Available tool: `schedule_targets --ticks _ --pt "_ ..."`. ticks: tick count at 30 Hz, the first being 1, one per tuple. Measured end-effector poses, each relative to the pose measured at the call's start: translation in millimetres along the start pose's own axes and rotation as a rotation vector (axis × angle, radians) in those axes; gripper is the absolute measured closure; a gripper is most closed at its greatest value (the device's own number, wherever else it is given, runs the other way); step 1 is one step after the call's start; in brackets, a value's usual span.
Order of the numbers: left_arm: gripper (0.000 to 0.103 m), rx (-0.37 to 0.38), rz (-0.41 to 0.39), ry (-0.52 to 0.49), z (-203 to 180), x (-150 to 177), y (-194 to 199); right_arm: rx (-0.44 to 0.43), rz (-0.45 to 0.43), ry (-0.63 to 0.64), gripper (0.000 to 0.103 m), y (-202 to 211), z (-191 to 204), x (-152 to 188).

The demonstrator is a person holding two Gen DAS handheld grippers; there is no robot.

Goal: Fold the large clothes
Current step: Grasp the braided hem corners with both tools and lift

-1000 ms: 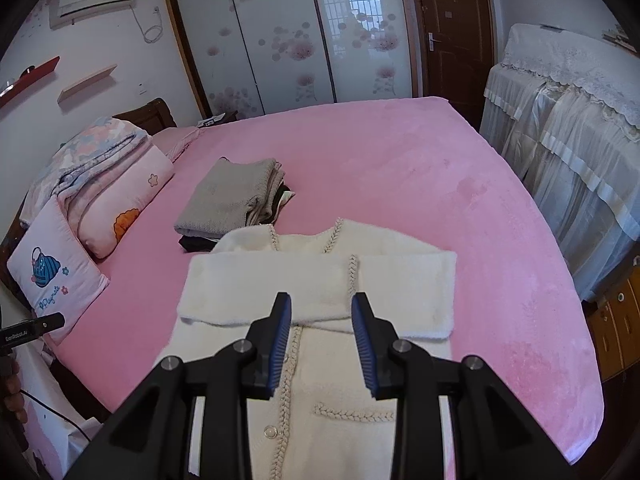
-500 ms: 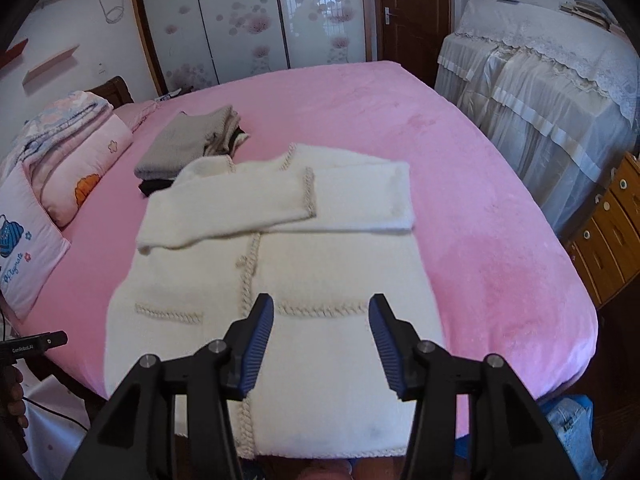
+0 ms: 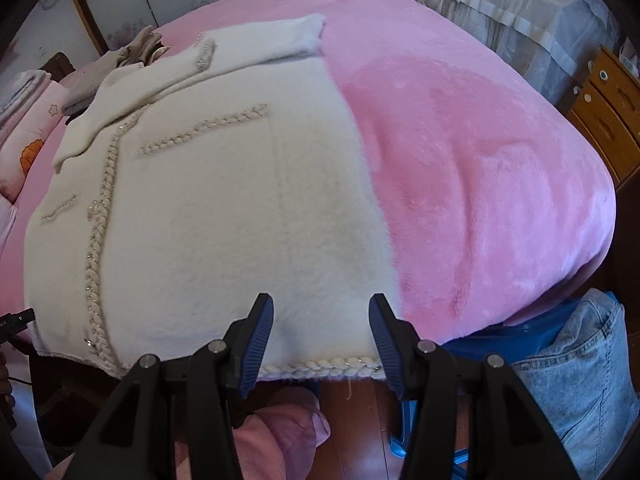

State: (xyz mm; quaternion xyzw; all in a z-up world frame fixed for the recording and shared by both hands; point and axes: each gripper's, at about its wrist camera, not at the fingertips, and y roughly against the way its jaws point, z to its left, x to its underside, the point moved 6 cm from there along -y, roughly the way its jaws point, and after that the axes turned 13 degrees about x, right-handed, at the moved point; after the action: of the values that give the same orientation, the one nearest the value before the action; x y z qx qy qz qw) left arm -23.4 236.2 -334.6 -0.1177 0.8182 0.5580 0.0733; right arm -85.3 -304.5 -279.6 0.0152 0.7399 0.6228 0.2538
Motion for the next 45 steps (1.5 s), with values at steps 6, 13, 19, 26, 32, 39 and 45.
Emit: schedule_targets --ticks 6,13,19,26,32,39,45 --pt "0.038 0.047 -0.033 0.013 8.2 10.3 -2.4 -0.007 0.004 0.022 0.053 -24.2 -12.8 -1.2" --pt "0.038 0.07 -0.05 0.005 10.8 19.0 1.1 -0.041 -0.001 0.078 0.036 -40.5 -23.3 -2.3" --pt "0.027 0.089 -0.041 0.05 29.5 16.0 -3.1 -0.198 0.032 0.145 0.075 -43.7 -12.2 6.9" --pt "0.015 0.075 -0.023 -0.017 26.8 15.6 -17.8 -0.207 0.014 0.195 0.075 -47.0 -7.0 5.9" --pt "0.023 0.066 -0.019 -0.031 24.8 15.2 -21.3 -0.194 -0.007 0.204 0.076 -45.9 -6.0 9.4" --pt "0.095 0.089 0.011 -0.085 -6.1 12.9 3.8 -0.25 -0.017 0.234 0.093 -8.9 1.3 -1.1" --pt "0.096 0.351 -0.07 -0.048 -53.3 -27.8 64.4 -0.412 -0.121 0.156 0.094 63.6 7.2 -43.6"
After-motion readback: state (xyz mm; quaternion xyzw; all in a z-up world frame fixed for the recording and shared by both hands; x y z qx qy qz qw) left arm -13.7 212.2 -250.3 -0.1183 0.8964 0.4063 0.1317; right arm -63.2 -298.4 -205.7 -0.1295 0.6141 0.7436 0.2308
